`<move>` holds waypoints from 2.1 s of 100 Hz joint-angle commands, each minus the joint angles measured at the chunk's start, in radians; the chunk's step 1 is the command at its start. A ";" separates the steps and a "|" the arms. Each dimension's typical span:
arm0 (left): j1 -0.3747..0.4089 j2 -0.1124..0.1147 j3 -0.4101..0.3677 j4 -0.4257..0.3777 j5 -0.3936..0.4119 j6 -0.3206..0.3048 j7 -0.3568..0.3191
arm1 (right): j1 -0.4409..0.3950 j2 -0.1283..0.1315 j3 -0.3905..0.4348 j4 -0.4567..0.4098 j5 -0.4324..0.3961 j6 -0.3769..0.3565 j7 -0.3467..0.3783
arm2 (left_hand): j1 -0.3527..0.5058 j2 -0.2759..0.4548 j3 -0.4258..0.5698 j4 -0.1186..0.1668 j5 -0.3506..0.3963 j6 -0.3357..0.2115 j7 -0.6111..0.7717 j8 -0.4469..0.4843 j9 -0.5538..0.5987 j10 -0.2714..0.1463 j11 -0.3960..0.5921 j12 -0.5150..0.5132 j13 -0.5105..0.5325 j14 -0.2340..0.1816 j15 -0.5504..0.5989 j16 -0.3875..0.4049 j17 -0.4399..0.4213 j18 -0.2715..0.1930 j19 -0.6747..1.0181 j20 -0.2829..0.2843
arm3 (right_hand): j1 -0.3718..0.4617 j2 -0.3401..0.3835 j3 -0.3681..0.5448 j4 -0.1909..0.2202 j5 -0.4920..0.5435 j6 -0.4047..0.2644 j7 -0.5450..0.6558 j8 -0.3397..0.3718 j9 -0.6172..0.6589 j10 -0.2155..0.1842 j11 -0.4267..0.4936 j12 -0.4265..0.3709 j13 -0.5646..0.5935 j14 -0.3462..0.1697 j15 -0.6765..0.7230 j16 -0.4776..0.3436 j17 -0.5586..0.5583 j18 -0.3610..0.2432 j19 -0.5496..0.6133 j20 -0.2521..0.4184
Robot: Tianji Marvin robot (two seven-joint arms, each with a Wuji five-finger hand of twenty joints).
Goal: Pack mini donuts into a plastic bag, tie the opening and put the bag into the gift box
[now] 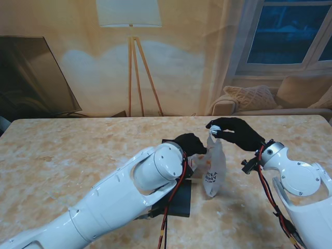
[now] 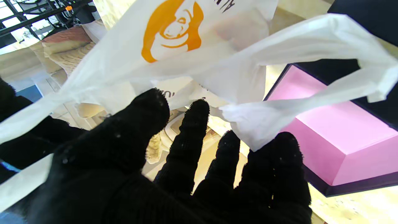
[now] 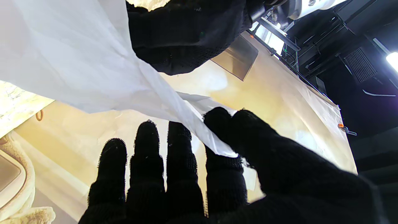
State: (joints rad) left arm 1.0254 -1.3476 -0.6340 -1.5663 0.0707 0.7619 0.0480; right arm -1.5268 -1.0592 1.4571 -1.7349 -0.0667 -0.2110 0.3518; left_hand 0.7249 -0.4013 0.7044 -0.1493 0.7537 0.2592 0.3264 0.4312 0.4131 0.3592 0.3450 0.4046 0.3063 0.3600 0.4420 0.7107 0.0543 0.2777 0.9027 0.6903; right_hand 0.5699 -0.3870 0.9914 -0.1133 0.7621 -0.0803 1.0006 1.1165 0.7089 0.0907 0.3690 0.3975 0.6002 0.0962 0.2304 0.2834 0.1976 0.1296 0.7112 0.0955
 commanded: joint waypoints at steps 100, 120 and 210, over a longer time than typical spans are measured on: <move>0.146 0.300 -0.206 -0.141 0.225 -0.575 -0.551 | -0.016 -0.011 0.009 -0.006 -0.012 0.015 0.001 | 0.097 0.056 -0.103 0.051 -0.199 -0.295 -0.030 -0.070 0.290 -0.105 0.398 0.498 0.495 -0.165 0.654 0.481 0.359 -0.061 0.543 0.288 | 0.066 0.045 0.118 0.066 0.013 -0.107 0.035 0.002 0.019 -0.025 0.032 0.022 0.028 -0.023 0.030 0.016 0.004 -0.015 0.030 0.019; 0.161 0.321 -0.220 -0.146 0.149 -0.645 -0.637 | -0.016 -0.011 0.008 -0.006 -0.012 0.018 0.000 | 0.177 -0.018 -0.109 -0.009 -0.215 -0.314 -0.018 -0.070 0.378 -0.142 0.437 0.695 0.566 -0.202 0.745 0.487 0.428 -0.083 0.630 0.284 | 0.065 0.045 0.118 0.067 0.011 -0.106 0.036 0.002 0.020 -0.016 0.042 0.030 0.033 -0.018 0.049 0.031 0.004 0.002 0.045 0.027; 0.083 0.315 -0.064 -0.092 0.133 -0.692 -0.631 | 0.023 -0.017 -0.023 0.036 -0.002 0.076 -0.003 | 0.194 0.011 -0.127 0.000 -0.340 -0.347 -0.071 -0.173 0.433 -0.146 0.415 0.679 0.609 -0.178 0.728 0.448 0.460 -0.061 0.634 0.250 | 0.071 0.051 0.110 0.062 0.001 -0.098 0.034 -0.009 0.015 -0.011 0.040 0.031 0.023 -0.015 0.049 0.038 -0.002 -0.001 0.063 0.040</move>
State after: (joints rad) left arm 1.1060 -1.0241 -0.6998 -1.6515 0.1916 0.0653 -0.5776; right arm -1.5046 -1.0663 1.4383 -1.7041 -0.0716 -0.1432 0.3355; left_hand 0.9413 -0.4098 0.5863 -0.1458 0.4503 -0.0708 0.2581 0.2703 0.8319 0.2168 0.7480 1.0875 0.8836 0.1810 1.1597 1.1698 0.5005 0.2132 1.5070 0.9527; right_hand 0.5699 -0.3870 0.9915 -0.1133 0.7621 -0.0803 1.0006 1.1165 0.7176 0.0906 0.4144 0.4240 0.6122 0.0924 0.2820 0.3069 0.2028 0.1399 0.7625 0.1209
